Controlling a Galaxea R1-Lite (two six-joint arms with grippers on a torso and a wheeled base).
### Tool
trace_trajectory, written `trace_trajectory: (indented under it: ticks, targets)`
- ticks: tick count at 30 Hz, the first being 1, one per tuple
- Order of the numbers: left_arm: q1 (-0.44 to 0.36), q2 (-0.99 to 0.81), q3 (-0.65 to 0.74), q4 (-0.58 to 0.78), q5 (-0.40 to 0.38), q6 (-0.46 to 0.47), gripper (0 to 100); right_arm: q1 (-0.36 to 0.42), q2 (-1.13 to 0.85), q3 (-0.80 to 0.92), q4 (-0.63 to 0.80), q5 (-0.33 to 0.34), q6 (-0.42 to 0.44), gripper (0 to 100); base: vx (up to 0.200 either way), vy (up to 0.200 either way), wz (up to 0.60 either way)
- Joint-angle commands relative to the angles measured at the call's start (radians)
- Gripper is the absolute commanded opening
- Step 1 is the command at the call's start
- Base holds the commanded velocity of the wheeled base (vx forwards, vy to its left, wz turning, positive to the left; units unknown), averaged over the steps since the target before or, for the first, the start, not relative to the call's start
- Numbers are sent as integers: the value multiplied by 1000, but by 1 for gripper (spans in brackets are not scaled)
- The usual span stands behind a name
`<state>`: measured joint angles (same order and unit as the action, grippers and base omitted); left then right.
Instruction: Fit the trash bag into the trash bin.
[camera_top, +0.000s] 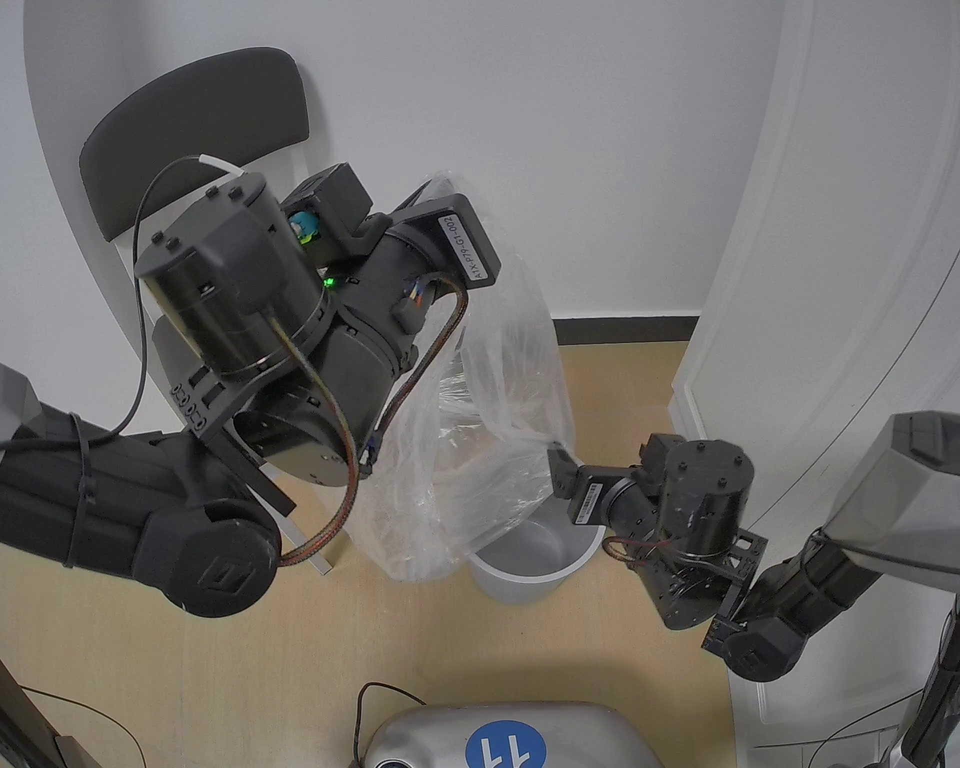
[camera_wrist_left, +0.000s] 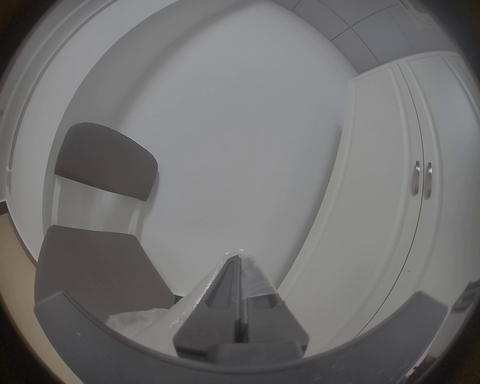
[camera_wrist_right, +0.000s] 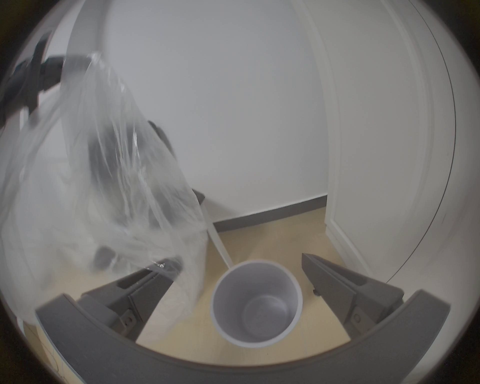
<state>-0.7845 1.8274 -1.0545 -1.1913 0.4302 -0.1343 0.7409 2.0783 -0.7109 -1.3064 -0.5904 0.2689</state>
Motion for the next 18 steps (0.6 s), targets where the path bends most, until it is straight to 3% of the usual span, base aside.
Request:
trace_trajectory:
  ticks: [1, 7, 13, 18]
  targets:
    - [13, 6, -2, 1, 2, 4, 0, -5, -118, 14, 58, 3, 0, 100, 0, 0, 0]
    - [16, 6, -7, -8, 5, 10, 0, 86, -133, 42, 162, 6, 50, 100, 0, 0, 0]
    - [8, -7, -9, -11, 5, 8, 0, 155, -60, 34, 180, 6, 104, 100, 0, 0, 0]
    - [5, -7, -15, -27, 7, 10, 0, 158, -20, -48, 184, 6, 185, 100, 0, 0, 0]
